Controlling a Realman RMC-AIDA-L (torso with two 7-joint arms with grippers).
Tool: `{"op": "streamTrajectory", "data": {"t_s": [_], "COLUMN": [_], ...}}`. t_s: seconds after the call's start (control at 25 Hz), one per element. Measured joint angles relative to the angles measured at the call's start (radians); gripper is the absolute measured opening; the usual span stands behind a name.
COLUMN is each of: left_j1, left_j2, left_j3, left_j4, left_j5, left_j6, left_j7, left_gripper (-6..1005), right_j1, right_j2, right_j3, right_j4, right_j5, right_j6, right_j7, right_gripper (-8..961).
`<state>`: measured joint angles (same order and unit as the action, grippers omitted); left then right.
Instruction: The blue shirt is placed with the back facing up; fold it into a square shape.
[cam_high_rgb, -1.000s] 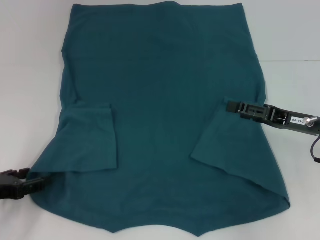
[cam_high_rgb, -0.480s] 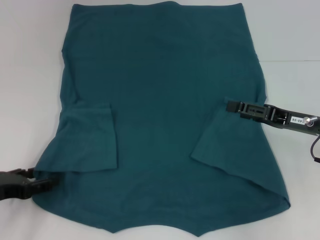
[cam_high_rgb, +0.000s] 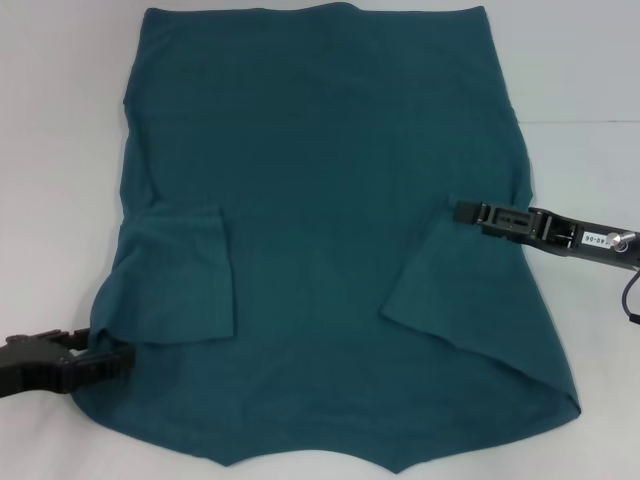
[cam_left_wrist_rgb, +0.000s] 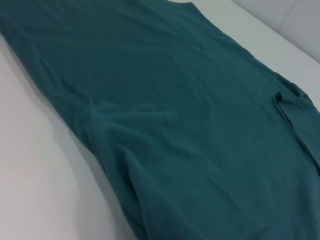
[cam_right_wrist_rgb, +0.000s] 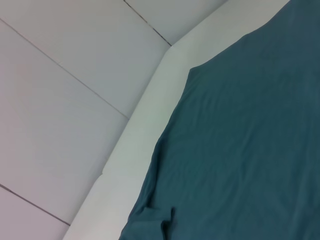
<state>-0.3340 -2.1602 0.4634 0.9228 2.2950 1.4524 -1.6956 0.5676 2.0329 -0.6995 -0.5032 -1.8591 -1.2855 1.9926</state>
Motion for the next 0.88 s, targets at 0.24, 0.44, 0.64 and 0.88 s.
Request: {"op": "streamTrajectory", "data": {"t_s": [0.24, 0.44, 0.64, 0.88], "left_j1": [-0.005, -0.005, -0.007, -0.010], "left_j2": [0.000, 0.004, 0.005, 0.006], "left_j3": [0.003, 0.008, 0.008, 0.008], "left_j4": [-0.002, 0.017, 0.033, 0.042], "left_j5": [0.006, 0.029, 0.060, 0.066], "left_j6": [-0.007, 0.003, 0.009, 0.038], "left_j7": [0.002, -0.004, -0.024, -0.027], "left_gripper": [768, 769, 768, 767], "right_j1": [0.000, 0.000, 0.000, 0.000], "right_j2": [-0.001, -0.001, -0.001, -0.002], "right_j3": [0.000, 0.000, 0.000, 0.001], "right_j4": [0.000, 0.000, 0.000, 0.000], "right_j5": [0.000, 0.000, 0.000, 0.000], "right_j6": [0.008, 0.008, 0.010, 0.011], "right_j7": [0.000, 0.000, 0.000, 0.000], "right_gripper": [916, 916, 916, 916]}}
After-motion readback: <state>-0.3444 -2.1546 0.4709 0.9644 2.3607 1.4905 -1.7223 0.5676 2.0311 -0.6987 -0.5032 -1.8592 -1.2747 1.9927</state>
